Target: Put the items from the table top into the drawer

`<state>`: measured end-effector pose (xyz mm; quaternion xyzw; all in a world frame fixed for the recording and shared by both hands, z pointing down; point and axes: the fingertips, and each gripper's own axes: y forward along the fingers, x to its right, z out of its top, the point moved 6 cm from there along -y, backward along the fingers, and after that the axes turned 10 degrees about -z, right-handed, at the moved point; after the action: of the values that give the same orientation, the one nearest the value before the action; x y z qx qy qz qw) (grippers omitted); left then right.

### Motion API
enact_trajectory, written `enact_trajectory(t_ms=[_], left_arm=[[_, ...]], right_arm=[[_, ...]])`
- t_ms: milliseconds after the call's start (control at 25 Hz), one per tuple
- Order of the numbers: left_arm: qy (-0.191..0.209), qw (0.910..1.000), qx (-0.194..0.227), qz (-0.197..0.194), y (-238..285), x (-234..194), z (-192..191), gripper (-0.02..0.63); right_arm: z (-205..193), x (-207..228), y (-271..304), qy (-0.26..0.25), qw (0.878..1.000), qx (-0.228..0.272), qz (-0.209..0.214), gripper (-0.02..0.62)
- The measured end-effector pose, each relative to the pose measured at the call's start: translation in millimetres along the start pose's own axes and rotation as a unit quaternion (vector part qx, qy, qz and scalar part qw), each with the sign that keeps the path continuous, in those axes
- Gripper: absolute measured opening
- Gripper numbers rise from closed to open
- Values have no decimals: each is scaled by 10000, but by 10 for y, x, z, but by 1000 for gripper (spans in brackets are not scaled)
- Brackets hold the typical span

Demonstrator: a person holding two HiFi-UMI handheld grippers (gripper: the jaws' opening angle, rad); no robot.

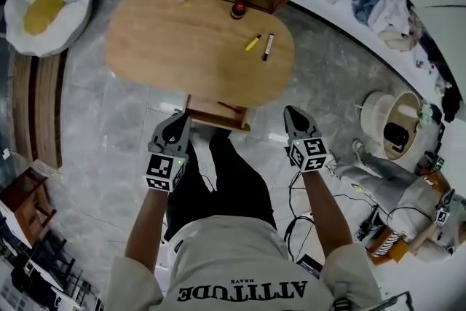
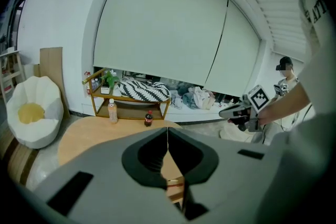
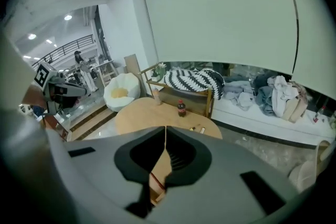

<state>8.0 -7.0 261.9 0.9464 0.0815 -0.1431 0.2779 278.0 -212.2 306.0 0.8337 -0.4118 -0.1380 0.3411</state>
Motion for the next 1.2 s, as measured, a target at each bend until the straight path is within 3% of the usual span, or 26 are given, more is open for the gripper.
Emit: enact_trajectory(t_ms=[480,600,880,1200], left_arm=[[-146,9993,-357,-16,608,-352,-597,21],[-201,9991,-367,-64,786,-449,-717,21],[-304,9986,-414,-122,1224,-578,-1078,21],[-735,9960,-482,-169,1474,-626,-1591,21]], right_arm=[[-332,163,1280,100,9986,-449,258,24],[-406,235,1618,76,9981,-552,273,79],[-686,467,2384,-13,9966,-818,93,81],[-1076,685,3157,162,9938,-1082,-195,103]])
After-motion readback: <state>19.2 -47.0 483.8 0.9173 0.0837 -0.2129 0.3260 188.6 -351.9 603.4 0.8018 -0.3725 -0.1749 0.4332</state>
